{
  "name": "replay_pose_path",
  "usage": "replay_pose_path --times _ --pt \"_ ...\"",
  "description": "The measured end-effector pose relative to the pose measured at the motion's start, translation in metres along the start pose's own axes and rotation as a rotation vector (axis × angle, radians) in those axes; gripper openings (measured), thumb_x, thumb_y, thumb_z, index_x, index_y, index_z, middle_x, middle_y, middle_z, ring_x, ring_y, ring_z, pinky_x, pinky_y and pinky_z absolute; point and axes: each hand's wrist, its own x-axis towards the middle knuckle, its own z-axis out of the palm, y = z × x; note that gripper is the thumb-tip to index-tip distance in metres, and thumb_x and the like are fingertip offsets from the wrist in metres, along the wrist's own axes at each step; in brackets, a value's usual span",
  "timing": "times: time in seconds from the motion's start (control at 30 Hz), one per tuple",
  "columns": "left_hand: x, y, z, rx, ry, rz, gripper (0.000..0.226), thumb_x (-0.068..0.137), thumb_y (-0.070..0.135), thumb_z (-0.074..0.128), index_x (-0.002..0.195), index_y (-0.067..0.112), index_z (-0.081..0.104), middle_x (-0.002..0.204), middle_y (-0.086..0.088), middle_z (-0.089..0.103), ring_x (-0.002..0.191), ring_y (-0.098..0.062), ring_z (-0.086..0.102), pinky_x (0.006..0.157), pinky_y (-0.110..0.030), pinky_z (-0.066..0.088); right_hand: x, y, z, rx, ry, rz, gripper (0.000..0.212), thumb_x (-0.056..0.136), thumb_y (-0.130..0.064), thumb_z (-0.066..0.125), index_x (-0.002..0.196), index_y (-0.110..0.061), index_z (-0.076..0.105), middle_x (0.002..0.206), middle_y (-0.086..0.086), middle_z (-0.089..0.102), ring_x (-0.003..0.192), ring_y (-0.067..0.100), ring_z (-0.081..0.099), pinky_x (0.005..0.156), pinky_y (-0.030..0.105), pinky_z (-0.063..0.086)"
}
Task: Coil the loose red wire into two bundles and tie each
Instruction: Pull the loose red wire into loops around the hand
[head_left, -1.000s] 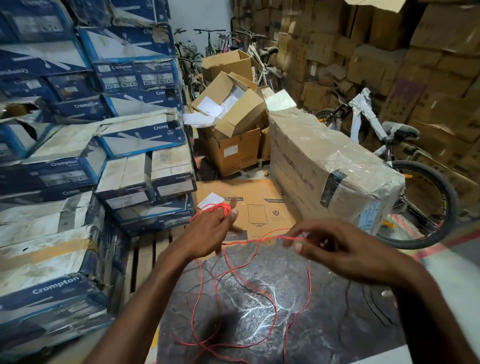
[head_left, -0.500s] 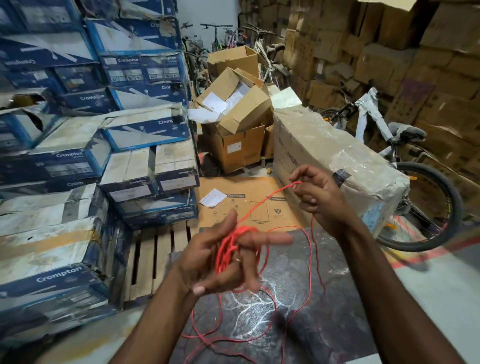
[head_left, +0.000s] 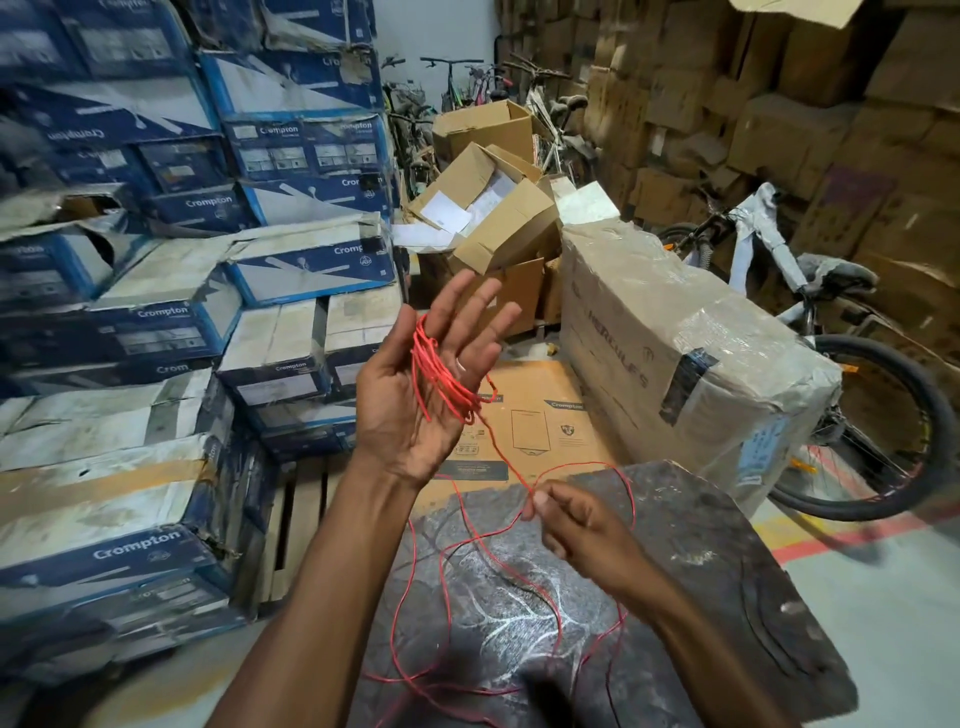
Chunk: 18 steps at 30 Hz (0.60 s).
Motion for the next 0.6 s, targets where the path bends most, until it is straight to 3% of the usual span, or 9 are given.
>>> replay_pose_path --times 0.17,0.27,0.37,0.43,0.53,0.6 --pt "0.008 -0.003 -0.005 0.206 0.141 0.12 0.056 0.107 0.042 0.029 0.153 0.012 0.043 0.154 -0.014 0.048 0.134 -0.037 0.054 0.1 -0.04 0.053 -0.028 0.012 0.006 -0.141 -0.035 0.021 0.044 0.103 -0.053 0.043 0.091 -0.011 0.049 0.051 -0.003 0.046 0.048 0.012 0.039 0.054 0.028 0.034" --pt "0.009 0.005 -0.012 0.297 0.189 0.173 0.054 0.107 0.046 0.028 0.15 0.02 0.048 0.151 -0.004 0.054 0.133 -0.032 0.056 0.102 -0.041 0.053 -0.042 0.013 -0.003 -0.201 -0.018 0.047 0.047 0.096 -0.069 0.043 0.083 -0.024 0.042 0.058 -0.002 0.043 0.055 0.014 0.042 0.055 0.033 0.04" --pt "0.012 0.011 -0.022 0.434 0.233 0.191 0.054 0.107 0.05 0.025 0.15 0.026 0.048 0.154 0.004 0.05 0.136 -0.031 0.053 0.106 -0.04 0.048 -0.048 0.0 -0.019 -0.272 -0.043 0.034 0.04 0.095 -0.068 0.044 0.085 -0.029 0.047 0.065 -0.005 0.045 0.061 0.011 0.044 0.058 0.032 0.046" --pt "0.015 0.009 -0.031 0.593 0.269 0.179 0.054 0.107 0.052 0.023 0.152 0.032 0.044 0.16 0.006 0.04 0.139 -0.03 0.05 0.108 -0.038 0.046 -0.049 -0.015 -0.029 -0.368 -0.079 -0.088 0.041 0.098 -0.066 0.043 0.092 -0.027 0.055 0.074 0.0 0.052 0.068 0.023 0.048 0.063 0.037 0.043" --pt "0.013 0.003 -0.043 1.003 0.253 0.105 0.062 0.097 0.068 0.024 0.155 0.046 0.029 0.165 0.004 0.028 0.136 -0.023 0.053 0.109 -0.036 0.047 -0.049 -0.05 -0.04 -0.343 -0.073 -0.213 0.035 0.099 -0.058 0.054 0.103 -0.029 0.071 0.089 -0.002 0.066 0.079 0.032 0.059 0.065 0.043 0.047" --pt "0.006 -0.009 -0.045 1.371 0.189 0.018 0.066 0.093 0.073 0.017 0.156 0.051 0.015 0.161 0.0 0.038 0.121 -0.013 0.063 0.108 -0.038 0.048 -0.042 -0.071 -0.05 -0.311 -0.034 -0.288 0.026 0.099 -0.047 0.061 0.109 -0.029 0.077 0.09 -0.003 0.065 0.074 0.031 0.058 0.059 0.038 0.046"
